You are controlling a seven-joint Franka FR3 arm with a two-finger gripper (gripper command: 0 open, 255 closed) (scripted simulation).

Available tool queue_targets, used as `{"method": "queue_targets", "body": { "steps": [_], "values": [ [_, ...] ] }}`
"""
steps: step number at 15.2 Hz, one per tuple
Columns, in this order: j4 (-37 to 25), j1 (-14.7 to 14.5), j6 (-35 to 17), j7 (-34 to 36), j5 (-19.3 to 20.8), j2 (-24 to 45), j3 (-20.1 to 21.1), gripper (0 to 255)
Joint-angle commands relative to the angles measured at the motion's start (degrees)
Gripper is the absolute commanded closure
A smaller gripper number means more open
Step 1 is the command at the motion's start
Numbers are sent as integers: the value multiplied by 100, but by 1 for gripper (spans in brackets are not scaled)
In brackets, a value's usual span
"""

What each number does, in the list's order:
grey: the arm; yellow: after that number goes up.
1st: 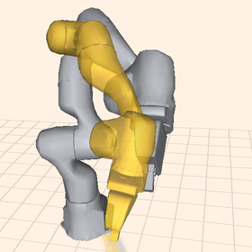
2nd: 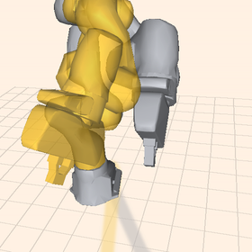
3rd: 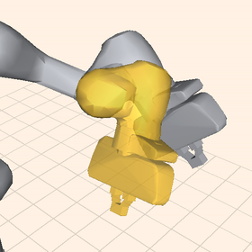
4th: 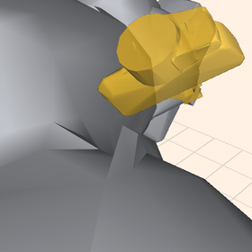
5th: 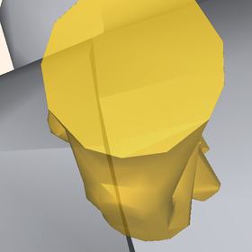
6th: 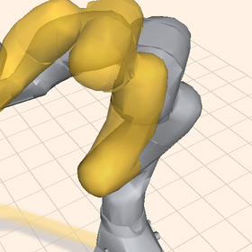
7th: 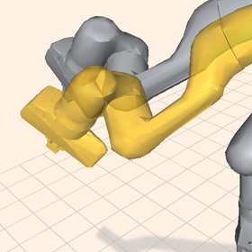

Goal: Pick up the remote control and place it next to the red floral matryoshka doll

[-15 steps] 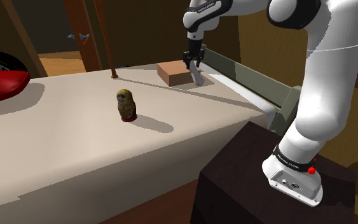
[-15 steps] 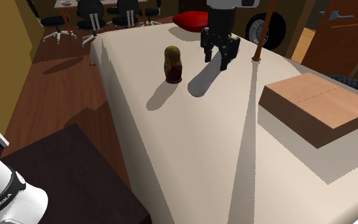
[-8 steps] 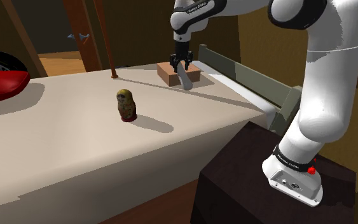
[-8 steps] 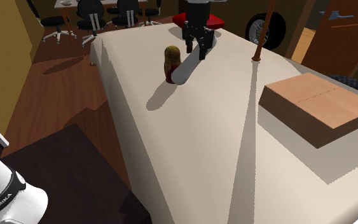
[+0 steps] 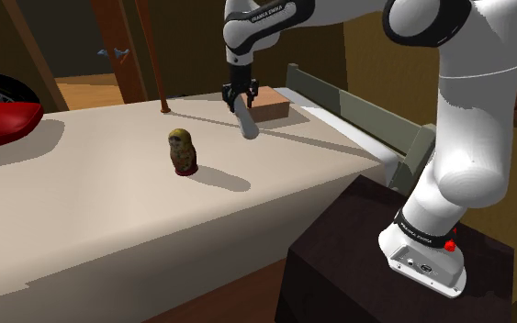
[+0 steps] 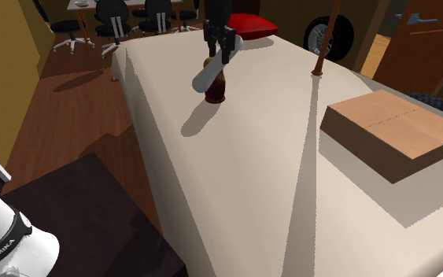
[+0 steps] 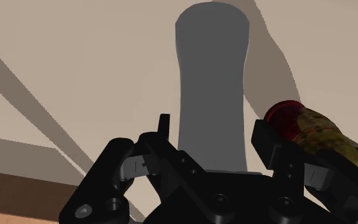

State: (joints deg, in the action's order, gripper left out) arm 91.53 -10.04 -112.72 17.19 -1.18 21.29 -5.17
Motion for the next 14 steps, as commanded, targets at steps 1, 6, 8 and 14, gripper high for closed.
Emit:
{"method": "queue_targets", "body": {
  "steps": [1,6,8,14],
  "values": [
    [24,-54,-94,89,3,69,24,255],
    [247,-52,-430,85,-8,183,30,255],
    [322,-51,-561,83,-13,239,32,255],
    [520,-46,-945,76,-31,425,41,255]
  ]
}}
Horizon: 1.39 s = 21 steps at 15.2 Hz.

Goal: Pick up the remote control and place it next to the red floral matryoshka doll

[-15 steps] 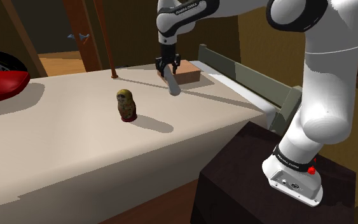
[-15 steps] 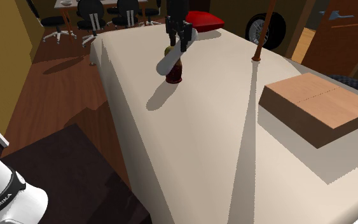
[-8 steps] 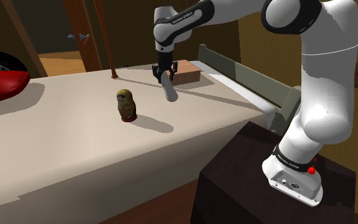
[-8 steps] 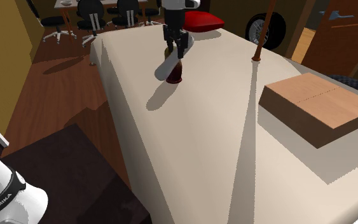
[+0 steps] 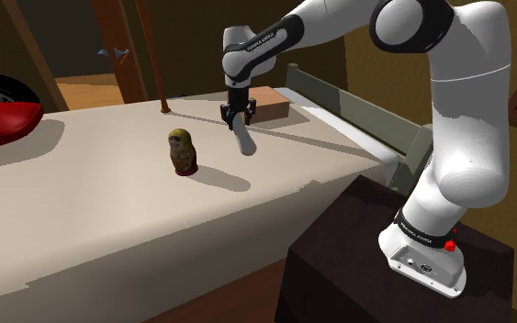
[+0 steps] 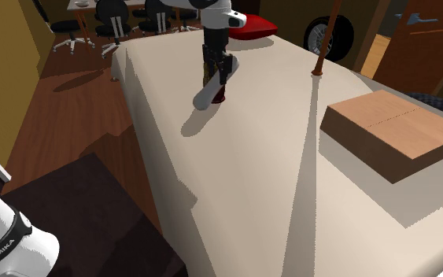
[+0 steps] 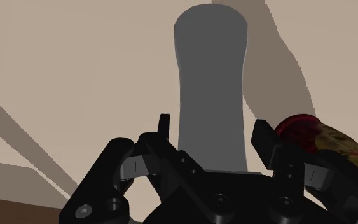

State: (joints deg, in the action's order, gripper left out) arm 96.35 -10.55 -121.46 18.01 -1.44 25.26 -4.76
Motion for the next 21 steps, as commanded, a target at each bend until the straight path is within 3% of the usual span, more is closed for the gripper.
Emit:
{"method": "queue_targets", "body": {
  "steps": [1,21],
  "values": [
    [66,5,-133,-8,-7,62,2,255],
    [349,39,-1286,-42,-82,933,50,255]
  ]
}}
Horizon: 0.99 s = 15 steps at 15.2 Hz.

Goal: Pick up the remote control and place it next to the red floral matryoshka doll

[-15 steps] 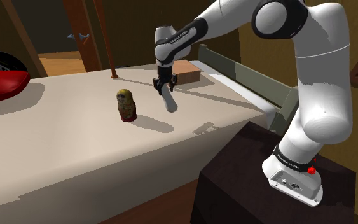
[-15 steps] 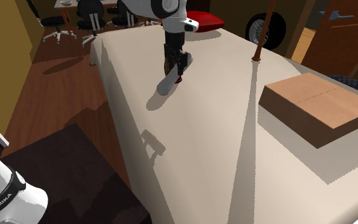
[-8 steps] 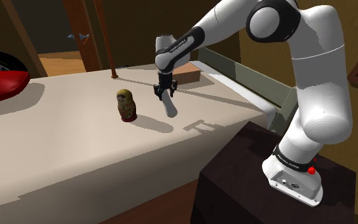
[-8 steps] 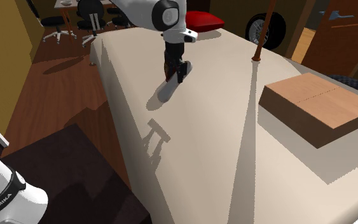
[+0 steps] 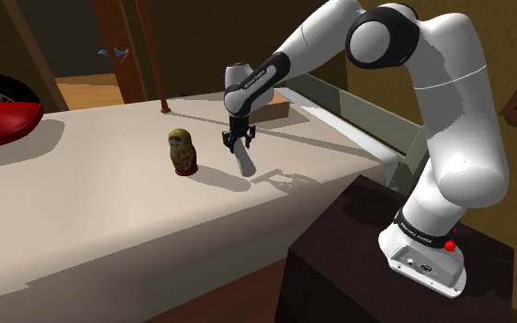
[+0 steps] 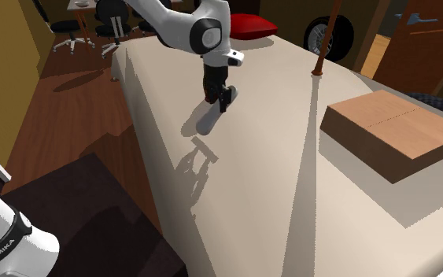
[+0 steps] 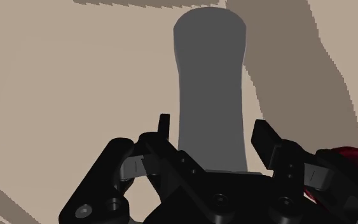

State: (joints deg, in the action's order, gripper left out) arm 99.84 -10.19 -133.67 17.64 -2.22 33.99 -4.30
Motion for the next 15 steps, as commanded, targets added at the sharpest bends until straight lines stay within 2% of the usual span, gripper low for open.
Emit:
{"method": "queue_targets", "body": {
  "steps": [1,15],
  "values": [
    [0,6,-117,-6,-9,112,7,255],
    [-98,37,-702,-26,-55,795,49,255]
  ]
}}
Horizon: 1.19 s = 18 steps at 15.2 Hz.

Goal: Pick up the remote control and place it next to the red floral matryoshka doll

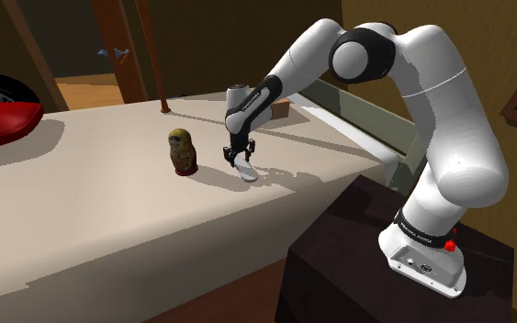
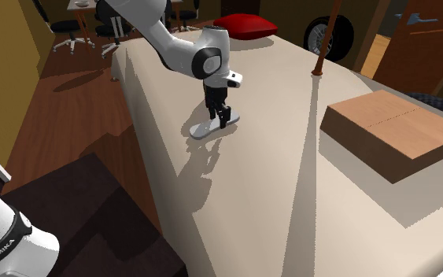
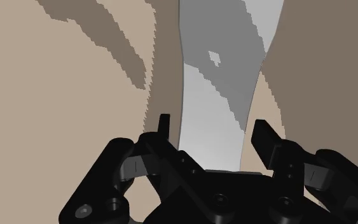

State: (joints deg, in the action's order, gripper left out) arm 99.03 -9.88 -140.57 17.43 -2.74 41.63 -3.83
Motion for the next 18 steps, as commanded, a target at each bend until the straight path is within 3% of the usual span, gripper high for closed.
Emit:
{"method": "queue_targets", "body": {
  "steps": [1,6,7,12,18],
  "values": [
    [-17,5,-11,-5,-2,31,2,255],
    [-18,5,-11,-5,-2,31,2,255],
    [-18,5,-11,-5,-2,31,2,0],
    [-18,5,-11,-5,-2,31,2,0],
    [77,-25,439,17,33,-514,-31,0]
  ]
}}
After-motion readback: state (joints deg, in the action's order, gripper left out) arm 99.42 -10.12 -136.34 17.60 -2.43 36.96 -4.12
